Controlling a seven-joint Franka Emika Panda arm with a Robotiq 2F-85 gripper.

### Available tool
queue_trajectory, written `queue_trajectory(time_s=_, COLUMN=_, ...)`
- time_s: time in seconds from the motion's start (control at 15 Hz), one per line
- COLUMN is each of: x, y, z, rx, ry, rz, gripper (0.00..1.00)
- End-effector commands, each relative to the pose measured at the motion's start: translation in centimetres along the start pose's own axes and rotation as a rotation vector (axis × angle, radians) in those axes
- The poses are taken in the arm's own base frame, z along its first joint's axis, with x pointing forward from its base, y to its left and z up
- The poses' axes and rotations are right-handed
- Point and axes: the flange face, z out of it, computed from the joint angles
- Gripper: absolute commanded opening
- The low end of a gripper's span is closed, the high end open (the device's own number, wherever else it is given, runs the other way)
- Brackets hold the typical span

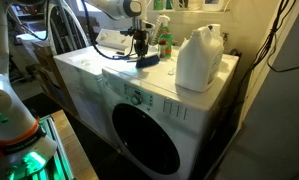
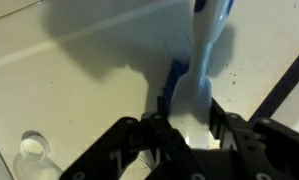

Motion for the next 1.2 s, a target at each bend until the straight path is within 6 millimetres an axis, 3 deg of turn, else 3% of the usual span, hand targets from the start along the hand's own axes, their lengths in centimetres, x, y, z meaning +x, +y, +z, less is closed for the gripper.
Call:
queue_trajectory(time_s=0.0, x=1.1, y=-1.1, z=-0.1, rx=0.038, ry=-0.012, rz=-0.026, gripper=0.16)
queue_trajectory(time_s=0.4, x=1.2, y=-2.6, z=-1.6, rx=0.134, ry=0.005, rz=-0.035, gripper=0.16)
queue_trajectory(time_s=0.73, x=0.0, y=-3.1, z=-3.3, rx=0.184, ry=0.014, rz=-0.021, gripper=0.16)
queue_trajectory(time_s=1.13, x=-0.4, y=-0.6, z=-2.5, rx=0.110, ry=-0.022, rz=0.121, gripper=0.16)
